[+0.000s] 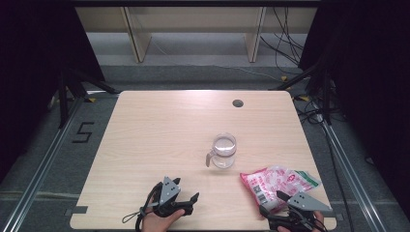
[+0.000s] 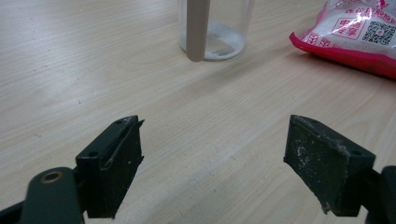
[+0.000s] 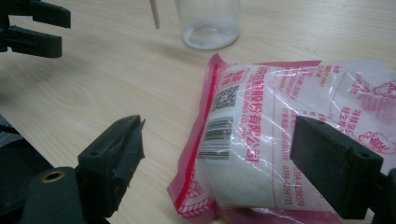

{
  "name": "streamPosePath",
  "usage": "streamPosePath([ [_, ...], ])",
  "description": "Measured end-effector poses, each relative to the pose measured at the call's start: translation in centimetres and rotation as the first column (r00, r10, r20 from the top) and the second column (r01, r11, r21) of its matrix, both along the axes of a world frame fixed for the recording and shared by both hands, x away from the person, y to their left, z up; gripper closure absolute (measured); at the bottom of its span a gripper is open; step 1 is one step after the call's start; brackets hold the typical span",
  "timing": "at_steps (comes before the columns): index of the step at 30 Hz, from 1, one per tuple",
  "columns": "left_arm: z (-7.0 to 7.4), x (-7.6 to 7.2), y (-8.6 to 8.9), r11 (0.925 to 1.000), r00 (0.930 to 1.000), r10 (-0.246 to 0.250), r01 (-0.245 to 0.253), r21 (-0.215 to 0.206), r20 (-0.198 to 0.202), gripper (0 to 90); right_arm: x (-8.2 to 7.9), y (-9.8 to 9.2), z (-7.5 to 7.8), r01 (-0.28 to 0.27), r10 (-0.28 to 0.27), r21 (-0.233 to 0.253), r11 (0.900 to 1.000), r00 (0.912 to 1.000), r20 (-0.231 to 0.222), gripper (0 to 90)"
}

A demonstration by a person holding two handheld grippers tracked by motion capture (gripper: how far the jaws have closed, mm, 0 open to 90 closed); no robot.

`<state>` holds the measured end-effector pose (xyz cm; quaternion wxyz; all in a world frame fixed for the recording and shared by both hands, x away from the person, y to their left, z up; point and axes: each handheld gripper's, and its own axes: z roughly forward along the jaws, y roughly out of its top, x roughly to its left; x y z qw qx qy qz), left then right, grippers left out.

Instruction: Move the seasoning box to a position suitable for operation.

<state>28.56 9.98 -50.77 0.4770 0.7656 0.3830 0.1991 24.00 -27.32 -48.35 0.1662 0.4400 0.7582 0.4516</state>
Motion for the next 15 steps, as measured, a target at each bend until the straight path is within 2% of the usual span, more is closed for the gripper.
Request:
streamPosePath([
  [3, 0.00, 0.02, 0.04, 0.9999, 1.0000, 0.009, -0.009, 0.005, 0.001, 17.3, 0.00, 0.01, 0.02, 0.000, 0.000, -0.001, 1.000, 1.0000, -0.003, 17.9],
  [4, 0.04, 0.06, 0.12, 0.9998, 1.0000, 0.005, -0.006, 0.018, 0.006, 17.2, 0.03, 0.09, -0.04, 0.002, -0.002, 0.008, 1.000, 1.0000, 0.003, 17.9],
  [5, 0.01, 0.05, 0.08, 0.9999, 0.9999, 0.011, -0.011, 0.011, 0.002, 17.1, 0.03, 0.09, -0.04, 0.002, -0.002, 0.008, 1.000, 1.0000, 0.003, 17.9],
  [6, 0.08, 0.18, 0.31, 0.9994, 0.9999, 0.012, -0.012, 0.033, 0.012, 17.0, 0.12, -0.01, -0.07, -0.004, 0.004, -0.001, 1.000, 0.9999, 0.013, 17.7],
  [8, 0.03, 0.17, 0.25, 0.9996, 0.9998, 0.020, -0.021, 0.017, 0.007, 17.0, 0.00, 0.13, -0.04, 0.006, -0.006, 0.009, 1.000, 1.0000, 0.000, 17.5],
  [10, -0.07, 0.24, 0.24, 0.9997, 0.9998, 0.022, -0.022, 0.003, -0.001, 17.0, 0.14, 0.00, -0.08, -0.004, 0.004, 0.000, 1.000, 0.9999, 0.014, 17.3],
  [12, -0.06, 0.41, 0.25, 0.9998, 0.9998, 0.018, -0.018, 0.005, 0.012, 17.4, 0.03, 0.11, -0.07, 0.004, -0.004, 0.004, 1.000, 1.0000, 0.005, 16.8],
  [13, 0.00, 0.36, 0.29, 0.9996, 0.9998, 0.021, -0.021, 0.018, 0.003, 17.5, 0.04, 0.12, -0.06, 0.005, -0.005, 0.006, 1.000, 1.0000, 0.004, 16.8],
  [14, 0.06, 0.49, 0.37, 0.9992, 0.9998, 0.008, -0.009, 0.039, 0.016, 17.6, 0.12, 0.07, -0.12, 0.006, -0.006, -0.002, 1.000, 0.9999, 0.015, 16.8],
  [15, 0.02, 0.44, 0.25, 0.9995, 0.9998, 0.020, -0.020, 0.023, 0.003, 17.5, 0.12, 0.05, -0.12, 0.006, -0.006, -0.003, 1.000, 0.9999, 0.014, 16.7],
])
